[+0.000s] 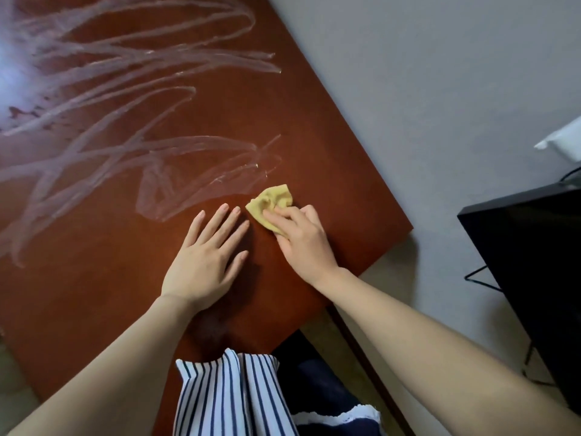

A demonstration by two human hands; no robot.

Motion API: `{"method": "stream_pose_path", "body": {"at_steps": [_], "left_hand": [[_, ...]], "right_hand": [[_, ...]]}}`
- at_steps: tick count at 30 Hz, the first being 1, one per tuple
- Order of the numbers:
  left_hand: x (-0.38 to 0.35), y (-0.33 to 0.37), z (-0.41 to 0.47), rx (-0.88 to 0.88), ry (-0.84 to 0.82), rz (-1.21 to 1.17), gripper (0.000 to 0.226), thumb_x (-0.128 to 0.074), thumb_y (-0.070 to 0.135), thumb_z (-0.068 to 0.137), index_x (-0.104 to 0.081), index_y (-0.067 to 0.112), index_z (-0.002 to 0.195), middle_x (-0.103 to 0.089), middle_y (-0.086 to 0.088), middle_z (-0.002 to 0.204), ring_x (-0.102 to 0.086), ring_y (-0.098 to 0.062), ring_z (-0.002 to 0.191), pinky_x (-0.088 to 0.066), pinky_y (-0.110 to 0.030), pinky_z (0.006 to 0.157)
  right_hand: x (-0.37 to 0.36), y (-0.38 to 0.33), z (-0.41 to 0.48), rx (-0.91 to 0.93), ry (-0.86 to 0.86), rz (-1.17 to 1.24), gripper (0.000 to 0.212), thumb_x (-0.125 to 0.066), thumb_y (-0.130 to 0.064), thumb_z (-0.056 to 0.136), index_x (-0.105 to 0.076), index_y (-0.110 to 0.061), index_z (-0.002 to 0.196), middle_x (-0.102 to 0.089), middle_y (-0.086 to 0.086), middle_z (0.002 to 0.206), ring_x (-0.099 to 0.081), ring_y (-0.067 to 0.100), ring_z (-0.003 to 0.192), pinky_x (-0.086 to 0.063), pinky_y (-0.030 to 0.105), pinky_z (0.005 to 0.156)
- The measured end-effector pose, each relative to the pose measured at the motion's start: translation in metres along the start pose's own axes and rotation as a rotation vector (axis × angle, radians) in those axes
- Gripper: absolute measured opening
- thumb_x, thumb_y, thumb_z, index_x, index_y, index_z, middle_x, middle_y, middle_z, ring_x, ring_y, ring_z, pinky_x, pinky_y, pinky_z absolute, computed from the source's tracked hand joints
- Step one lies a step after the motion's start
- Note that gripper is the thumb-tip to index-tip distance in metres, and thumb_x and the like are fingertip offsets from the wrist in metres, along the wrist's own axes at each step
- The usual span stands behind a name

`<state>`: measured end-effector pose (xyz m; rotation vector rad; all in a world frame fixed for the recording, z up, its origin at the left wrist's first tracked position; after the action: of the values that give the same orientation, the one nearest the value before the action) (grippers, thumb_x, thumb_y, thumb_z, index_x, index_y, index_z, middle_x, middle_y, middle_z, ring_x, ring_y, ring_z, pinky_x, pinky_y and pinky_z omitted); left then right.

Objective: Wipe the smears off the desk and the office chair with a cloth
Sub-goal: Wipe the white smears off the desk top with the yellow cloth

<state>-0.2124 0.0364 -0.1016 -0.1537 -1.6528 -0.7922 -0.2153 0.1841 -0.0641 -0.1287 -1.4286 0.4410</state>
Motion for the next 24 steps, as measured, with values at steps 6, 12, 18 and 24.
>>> {"method": "stream_pose_path", "body": {"at_steps": [6, 12, 18, 24], "left_hand": [[-0.001, -0.001, 0.001, 0.004, 0.023, 0.001, 0.055, -0.026, 0.038, 0.097, -0.046, 0.01, 0.14, -0.039, -0.01, 0.148, -0.023, -0.025, 0.141, -0.006, -0.043, 0.117], [-0.002, 0.0, 0.0, 0.001, 0.016, 0.008, 0.054, -0.026, 0.036, 0.097, -0.047, 0.009, 0.139, -0.04, -0.011, 0.147, -0.028, -0.027, 0.141, -0.01, -0.044, 0.116], [-0.001, 0.0, 0.001, 0.004, 0.026, -0.005, 0.054, -0.027, 0.035, 0.096, -0.048, 0.009, 0.139, -0.041, -0.012, 0.147, -0.03, -0.028, 0.14, -0.017, -0.047, 0.115], [0.0, 0.0, 0.001, 0.002, 0.037, -0.006, 0.053, -0.028, 0.034, 0.096, -0.048, 0.009, 0.138, -0.041, -0.011, 0.146, -0.03, -0.028, 0.139, -0.017, -0.046, 0.115]], "right_hand": [[0.01, 0.019, -0.04, 0.04, -0.015, 0.014, 0.043, -0.07, 0.012, 0.072, -0.071, -0.006, 0.111, -0.068, 0.012, 0.099, -0.057, 0.03, 0.078, -0.054, 0.037, 0.073], [0.05, 0.087, -0.066, -0.195, 0.07, -0.177, 0.045, -0.072, 0.018, 0.066, -0.073, -0.006, 0.105, -0.067, 0.015, 0.091, -0.058, 0.035, 0.076, -0.053, 0.035, 0.065], [0.063, 0.151, -0.03, -0.653, 0.137, -0.2, 0.034, -0.057, 0.005, 0.086, -0.066, -0.007, 0.116, -0.059, 0.018, 0.107, -0.05, 0.036, 0.103, -0.036, 0.034, 0.088], [0.045, 0.152, 0.027, -0.876, 0.303, -0.236, 0.031, -0.047, -0.005, 0.093, -0.064, -0.019, 0.115, -0.056, 0.006, 0.123, -0.045, 0.029, 0.109, -0.033, 0.027, 0.081]]}}
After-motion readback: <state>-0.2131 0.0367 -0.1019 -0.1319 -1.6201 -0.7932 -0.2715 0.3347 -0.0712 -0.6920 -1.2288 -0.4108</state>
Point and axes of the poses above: each hand's wrist, its own z-axis towards the middle knuckle, its own x-axis out of the back of the hand, y = z × x, the point moved 6 cm from there along z, towards the middle knuckle
